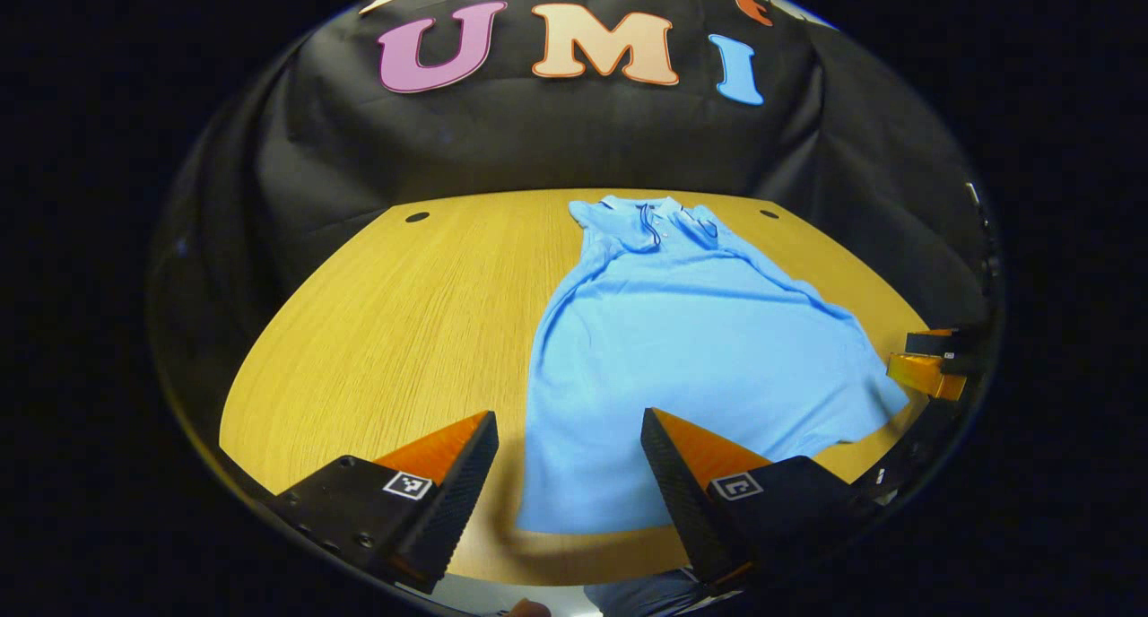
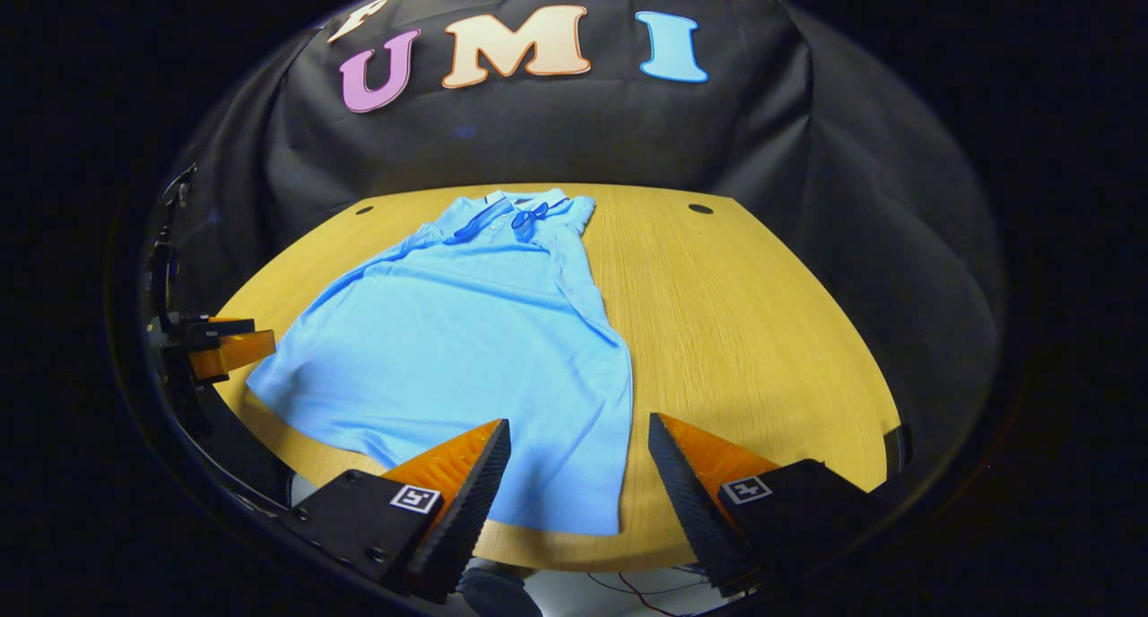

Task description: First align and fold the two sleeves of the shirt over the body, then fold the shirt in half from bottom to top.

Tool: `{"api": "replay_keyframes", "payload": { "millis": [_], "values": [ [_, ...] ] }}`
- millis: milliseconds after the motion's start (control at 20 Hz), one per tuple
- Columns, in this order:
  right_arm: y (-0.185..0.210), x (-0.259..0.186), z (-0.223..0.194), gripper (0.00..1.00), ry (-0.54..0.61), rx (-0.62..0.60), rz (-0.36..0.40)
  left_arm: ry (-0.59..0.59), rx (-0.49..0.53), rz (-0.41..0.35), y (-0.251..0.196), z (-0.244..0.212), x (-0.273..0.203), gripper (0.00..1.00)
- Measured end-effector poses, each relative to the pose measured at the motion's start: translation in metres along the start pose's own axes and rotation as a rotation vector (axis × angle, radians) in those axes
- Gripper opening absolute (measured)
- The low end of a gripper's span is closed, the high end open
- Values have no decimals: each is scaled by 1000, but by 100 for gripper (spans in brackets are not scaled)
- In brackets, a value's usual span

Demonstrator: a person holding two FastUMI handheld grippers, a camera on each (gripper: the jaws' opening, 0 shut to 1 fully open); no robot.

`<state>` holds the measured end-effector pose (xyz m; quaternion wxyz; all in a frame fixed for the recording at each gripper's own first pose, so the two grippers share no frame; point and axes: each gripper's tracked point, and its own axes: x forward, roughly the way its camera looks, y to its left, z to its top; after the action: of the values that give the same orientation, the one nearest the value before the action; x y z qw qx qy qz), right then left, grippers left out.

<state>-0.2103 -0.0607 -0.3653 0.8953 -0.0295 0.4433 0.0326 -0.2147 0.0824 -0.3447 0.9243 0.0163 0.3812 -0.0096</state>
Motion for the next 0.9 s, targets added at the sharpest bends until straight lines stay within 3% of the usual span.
{"api": "replay_keyframes", "payload": {
  "millis": [250, 550, 700, 750, 800, 850, 900],
  "values": [
    [-8, 6, -30, 99, 49, -34, -52, 45, 8, 16, 0, -31, 3, 96],
    [0, 8, -42, 94, 110, 69, -28, 31, -30, 18, -4, -37, 5, 97],
    [8, 7, -40, 97, 94, 51, -1, -9, -20, -2, -15, -33, 9, 97],
    [13, 9, -40, 92, 91, 49, 12, -15, -8, -21, -23, -34, 10, 93],
    [21, 9, -41, 80, 86, 45, 35, -21, 3, -35, -29, -35, 10, 72],
    [27, 10, -41, 67, 84, 40, 45, -26, -2, -50, -35, -35, 11, 61],
    [33, 10, -40, 41, 79, 47, 60, -29, -29, -54, -39, -37, 10, 35]
  ]
}}
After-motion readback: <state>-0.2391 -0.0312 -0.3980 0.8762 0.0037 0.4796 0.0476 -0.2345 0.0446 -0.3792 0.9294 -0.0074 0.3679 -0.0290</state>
